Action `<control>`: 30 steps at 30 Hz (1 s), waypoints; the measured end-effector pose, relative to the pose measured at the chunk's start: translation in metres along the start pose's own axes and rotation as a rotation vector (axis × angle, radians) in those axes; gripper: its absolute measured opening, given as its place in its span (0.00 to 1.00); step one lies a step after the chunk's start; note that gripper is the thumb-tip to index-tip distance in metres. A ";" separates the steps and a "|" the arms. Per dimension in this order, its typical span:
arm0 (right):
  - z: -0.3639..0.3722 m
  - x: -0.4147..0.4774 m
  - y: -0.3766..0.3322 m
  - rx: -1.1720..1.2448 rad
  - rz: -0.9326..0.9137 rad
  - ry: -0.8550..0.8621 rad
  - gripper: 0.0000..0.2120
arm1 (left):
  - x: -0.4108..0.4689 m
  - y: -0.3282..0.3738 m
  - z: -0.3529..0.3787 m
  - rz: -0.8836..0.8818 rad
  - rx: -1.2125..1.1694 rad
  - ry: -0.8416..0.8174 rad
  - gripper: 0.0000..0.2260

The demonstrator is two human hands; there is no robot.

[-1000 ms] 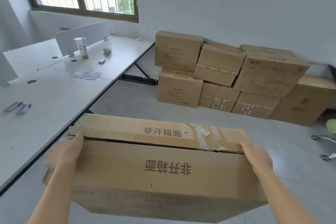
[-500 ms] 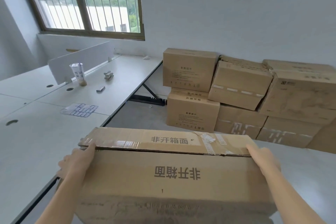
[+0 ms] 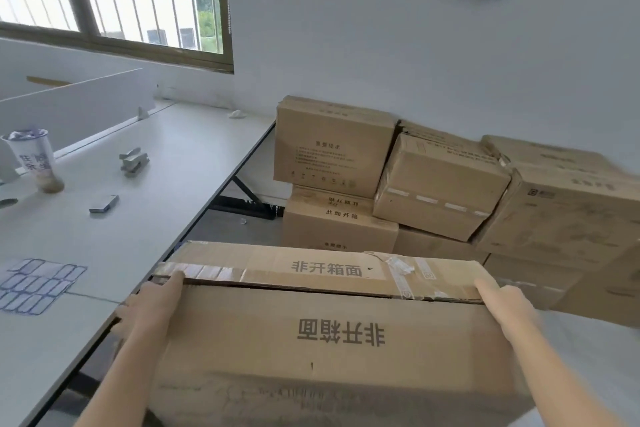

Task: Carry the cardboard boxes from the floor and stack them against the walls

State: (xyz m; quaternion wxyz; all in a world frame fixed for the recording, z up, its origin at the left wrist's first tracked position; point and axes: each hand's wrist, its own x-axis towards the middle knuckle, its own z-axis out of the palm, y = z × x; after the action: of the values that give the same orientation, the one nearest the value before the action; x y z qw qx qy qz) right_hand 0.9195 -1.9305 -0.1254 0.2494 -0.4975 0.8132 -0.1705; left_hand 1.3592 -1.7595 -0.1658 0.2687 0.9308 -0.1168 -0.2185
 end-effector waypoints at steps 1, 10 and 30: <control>0.003 0.011 -0.015 0.001 0.008 0.014 0.24 | 0.016 0.018 0.007 0.014 0.000 -0.019 0.31; 0.020 0.082 -0.120 0.085 0.118 0.104 0.22 | 0.136 0.169 0.033 0.124 0.009 -0.044 0.28; 0.093 0.387 -0.342 0.292 -0.061 0.011 0.21 | 0.284 0.426 0.095 0.128 -0.045 0.329 0.34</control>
State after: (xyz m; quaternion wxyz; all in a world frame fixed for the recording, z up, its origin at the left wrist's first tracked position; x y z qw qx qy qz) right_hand 1.0738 -2.4319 -0.1131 0.3093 -0.4794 0.7657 -0.2971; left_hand 1.5214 -2.2505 -0.1007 0.3182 0.9384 -0.1256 -0.0484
